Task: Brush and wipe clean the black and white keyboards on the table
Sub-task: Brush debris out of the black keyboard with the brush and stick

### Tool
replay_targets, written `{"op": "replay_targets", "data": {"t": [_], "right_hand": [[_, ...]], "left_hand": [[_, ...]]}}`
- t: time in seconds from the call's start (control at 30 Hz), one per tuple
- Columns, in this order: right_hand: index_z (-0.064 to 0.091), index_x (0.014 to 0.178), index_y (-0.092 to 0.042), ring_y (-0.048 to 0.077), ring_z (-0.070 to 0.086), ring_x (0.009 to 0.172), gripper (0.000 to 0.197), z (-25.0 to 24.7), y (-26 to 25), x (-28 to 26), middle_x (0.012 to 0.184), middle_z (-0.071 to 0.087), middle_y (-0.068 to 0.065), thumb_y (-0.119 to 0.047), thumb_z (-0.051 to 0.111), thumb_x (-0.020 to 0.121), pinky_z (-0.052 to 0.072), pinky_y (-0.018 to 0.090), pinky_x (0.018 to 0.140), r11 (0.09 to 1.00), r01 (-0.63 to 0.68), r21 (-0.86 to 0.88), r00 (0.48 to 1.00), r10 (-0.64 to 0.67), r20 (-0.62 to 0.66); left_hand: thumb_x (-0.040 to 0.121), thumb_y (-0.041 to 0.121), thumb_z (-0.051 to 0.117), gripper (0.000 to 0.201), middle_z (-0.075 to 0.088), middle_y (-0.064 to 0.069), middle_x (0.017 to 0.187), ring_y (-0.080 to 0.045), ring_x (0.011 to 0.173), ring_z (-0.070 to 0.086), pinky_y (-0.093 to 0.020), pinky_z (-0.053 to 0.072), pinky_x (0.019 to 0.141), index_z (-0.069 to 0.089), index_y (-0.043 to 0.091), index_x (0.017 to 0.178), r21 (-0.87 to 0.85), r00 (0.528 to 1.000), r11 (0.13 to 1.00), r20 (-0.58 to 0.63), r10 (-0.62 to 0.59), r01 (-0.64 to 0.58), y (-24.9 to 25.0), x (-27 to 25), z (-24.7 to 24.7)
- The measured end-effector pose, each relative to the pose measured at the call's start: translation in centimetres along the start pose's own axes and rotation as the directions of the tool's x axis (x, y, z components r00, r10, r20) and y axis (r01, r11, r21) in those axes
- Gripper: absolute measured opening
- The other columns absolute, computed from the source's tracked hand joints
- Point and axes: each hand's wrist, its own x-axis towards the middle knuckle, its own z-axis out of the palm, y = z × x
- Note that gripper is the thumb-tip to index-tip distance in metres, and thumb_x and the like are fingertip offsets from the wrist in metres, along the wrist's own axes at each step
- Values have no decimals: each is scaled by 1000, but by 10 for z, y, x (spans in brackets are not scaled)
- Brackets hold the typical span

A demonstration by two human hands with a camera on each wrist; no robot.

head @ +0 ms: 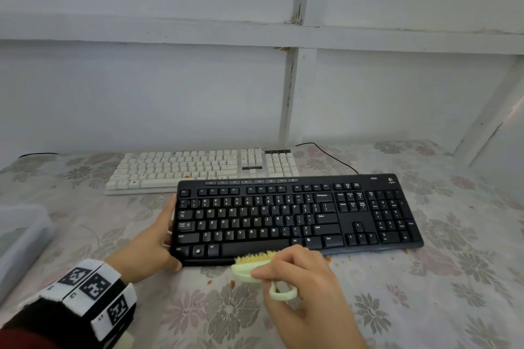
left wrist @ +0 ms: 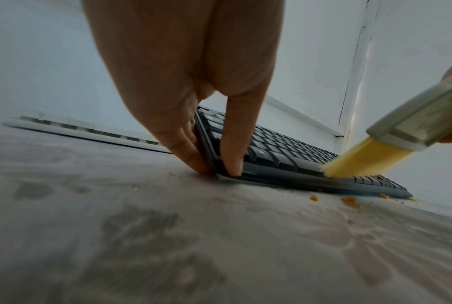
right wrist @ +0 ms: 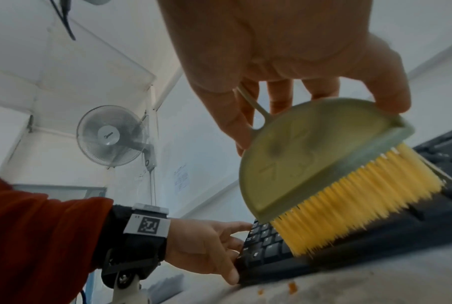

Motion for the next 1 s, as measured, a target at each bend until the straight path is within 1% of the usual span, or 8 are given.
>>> {"op": "replay_targets", "data": {"t": [0.17, 0.27, 0.4, 0.5, 0.7, 0.8, 0.87, 1.0], "right_hand": [[66, 90, -44, 2, 51, 86, 20, -13, 23, -3, 83, 59, -20, -38, 56, 73, 48, 27, 73, 987, -121, 103, 993, 118, 31], [69, 89, -44, 6, 56, 87, 23, -38, 41, -5, 89, 61, -16, -28, 63, 73, 45, 19, 77, 971, -195, 140, 981, 192, 33], [71, 80, -37, 3, 55, 87, 12, -46, 34, -3, 83, 61, -16, -32, 62, 75, 41, 6, 74, 974, -149, 167, 989, 146, 30], [71, 81, -37, 3, 55, 88, 13, -44, 36, -5, 84, 61, -16, -35, 60, 75, 41, 6, 75, 969, -154, 194, 988, 150, 35], [71, 75, -36, 3, 55, 87, 39, -79, 58, -8, 82, 63, -15, 3, 75, 72, 42, 10, 75, 962, -244, 119, 968, 250, -35], [72, 70, -38, 6, 59, 85, 32, -86, 53, -5, 82, 65, -13, -7, 78, 72, 46, 18, 75, 945, -251, 209, 966, 258, -4], [72, 71, -39, 9, 60, 86, 20, -84, 50, -4, 83, 65, -13, -19, 70, 71, 47, 19, 73, 928, -278, 249, 960, 272, 57], [72, 70, -39, 11, 59, 88, 35, -89, 64, -7, 85, 65, -12, -5, 74, 77, 45, 15, 72, 917, -348, 197, 937, 348, 39]], "left_hand": [[67, -27, 57, 120, 52, 10, 122, -22, 105, 60, -35, 52, 83, 8, 69, 119, -30, 1000, 1000, -1, -7, 6, -1, -1, -2], [66, -27, 58, 120, 52, 8, 123, -25, 105, 60, -38, 52, 84, 10, 70, 118, -32, 1000, 999, -6, -15, 15, -3, 0, -1], [65, -26, 58, 120, 52, 8, 123, -24, 106, 59, -41, 52, 87, 9, 69, 120, -31, 1000, 999, -7, -24, 24, -2, 0, -1], [62, -23, 59, 120, 55, 3, 120, -23, 105, 60, -40, 51, 86, 11, 68, 122, -44, 1000, 999, -6, -22, 21, 1, -2, -2], [65, -24, 60, 124, 53, 6, 123, -21, 107, 58, -41, 50, 91, 3, 60, 136, -20, 999, 999, 2, -48, 48, 0, -1, -2], [66, -26, 59, 121, 53, 9, 122, -23, 106, 59, -40, 51, 87, 9, 68, 123, -30, 999, 999, -16, -41, 40, -1, -1, -1], [64, -25, 60, 121, 54, 6, 120, -24, 105, 59, -40, 51, 87, 12, 71, 119, -44, 999, 998, -23, -37, 36, 0, -2, -1], [53, -14, 63, 121, 54, -3, 118, -23, 101, 60, -37, 51, 82, 14, 76, 116, -48, 1000, 999, -18, -17, 16, 1, -3, -2]]}}
